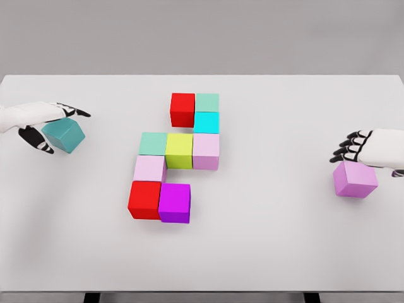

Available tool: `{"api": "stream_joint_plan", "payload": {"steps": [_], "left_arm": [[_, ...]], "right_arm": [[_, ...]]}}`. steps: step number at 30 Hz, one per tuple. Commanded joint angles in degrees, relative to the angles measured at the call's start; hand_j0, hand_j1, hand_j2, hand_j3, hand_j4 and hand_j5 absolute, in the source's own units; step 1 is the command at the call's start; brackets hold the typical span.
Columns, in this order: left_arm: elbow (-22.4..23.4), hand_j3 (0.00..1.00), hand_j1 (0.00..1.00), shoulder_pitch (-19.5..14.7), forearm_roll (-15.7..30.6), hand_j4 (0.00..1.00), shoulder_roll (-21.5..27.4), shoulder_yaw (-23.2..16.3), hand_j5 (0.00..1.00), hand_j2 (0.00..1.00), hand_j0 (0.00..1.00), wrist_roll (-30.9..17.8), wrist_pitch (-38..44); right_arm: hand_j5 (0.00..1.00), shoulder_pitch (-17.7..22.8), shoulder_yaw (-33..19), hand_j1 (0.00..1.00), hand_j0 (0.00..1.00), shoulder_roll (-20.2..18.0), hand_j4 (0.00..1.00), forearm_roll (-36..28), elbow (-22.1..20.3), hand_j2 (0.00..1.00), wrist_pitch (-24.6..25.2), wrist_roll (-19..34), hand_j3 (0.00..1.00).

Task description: Assemble the squares on the desktop into the number 2

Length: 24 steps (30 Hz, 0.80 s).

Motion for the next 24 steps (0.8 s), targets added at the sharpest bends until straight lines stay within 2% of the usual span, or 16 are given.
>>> {"api": "stream_joint_plan", "payload": {"steps": [1, 3, 5, 6, 7, 9, 11, 16, 20, 24], "left_arm": [[0.0, 1.00, 1.00, 0.0, -0.1, 1.00, -0.2, 0.0, 1.00, 1.00, 1.00, 0.0, 0.1], [0.0, 1.00, 1.00, 0.0, -0.1, 1.00, -0.2, 0.1, 1.00, 1.00, 1.00, 0.0, 0.1], [-0.1, 0.93, 0.93, 0.3, -0.1, 0.93, -0.1, 0.1, 0.93, 0.93, 0.93, 0.0, 0.1], [-0.1, 0.83, 0.83, 0.3, -0.1, 0.83, -0.1, 0.1, 0.83, 0.83, 0.83, 0.0, 0.1], [-0.1, 0.68, 0.68, 0.3, -0.1, 0.68, 0.0, 0.2, 0.68, 0.68, 0.68, 0.0, 0.1], [-0.2, 0.51, 0.51, 0.4, 0.0, 0.51, 0.0, 0.2, 0.51, 0.51, 0.51, 0.0, 0.1], [-0.4, 0.43, 0.43, 0.4, 0.0, 0.43, 0.0, 0.2, 0.43, 0.43, 0.43, 0.0, 0.1], [-0.4, 0.35, 0.35, 0.2, 0.1, 0.35, 0.0, 0.2, 0.35, 0.35, 0.35, 0.0, 0.1], [0.0, 0.36, 0.36, -0.1, 0.6, 0.36, -0.1, 0.1, 0.36, 0.36, 0.36, 0.0, 0.1], [1.8, 0.36, 0.36, -0.9, 0.8, 0.36, -0.6, -0.3, 0.36, 0.36, 0.36, 4.6, 0.1]], "right_arm": [[1.00, 0.0, 0.3, 1.00, 1.00, 0.1, 1.00, 1.2, 0.1, 1.00, 0.1, 0.0, 1.00], [1.00, 0.0, 0.6, 1.00, 1.00, 0.3, 1.00, 1.3, 0.2, 1.00, 0.1, 0.0, 1.00], [1.00, 0.0, 0.8, 1.00, 1.00, 0.7, 1.00, 1.4, 0.2, 1.00, 0.1, 0.0, 1.00], [1.00, 0.1, 0.8, 1.00, 1.00, 1.7, 1.00, 1.4, 0.2, 1.00, 0.1, 0.0, 1.00], [1.00, 0.1, 1.4, 1.00, 1.00, 2.2, 1.00, 1.5, 0.2, 1.00, 0.1, 0.0, 1.00], [1.00, 0.1, 1.9, 1.00, 1.00, 2.8, 1.00, 1.6, 0.6, 1.00, 0.1, 0.0, 1.00], [1.00, 0.1, 1.9, 1.00, 1.00, 3.4, 1.00, 2.8, 1.0, 1.00, 0.1, 0.0, 1.00], [1.00, 0.0, 2.4, 1.00, 1.00, 4.0, 1.00, 3.7, 2.2, 1.00, 0.1, 0.0, 1.00], [1.00, 0.0, 2.4, 1.00, 1.00, 4.8, 1.00, 5.0, 3.4, 1.00, 0.1, 0.0, 1.00], [1.00, 0.0, 2.5, 1.00, 1.00, 5.1, 1.00, 5.0, 3.5, 1.00, 0.1, 0.0, 1.00]]}}
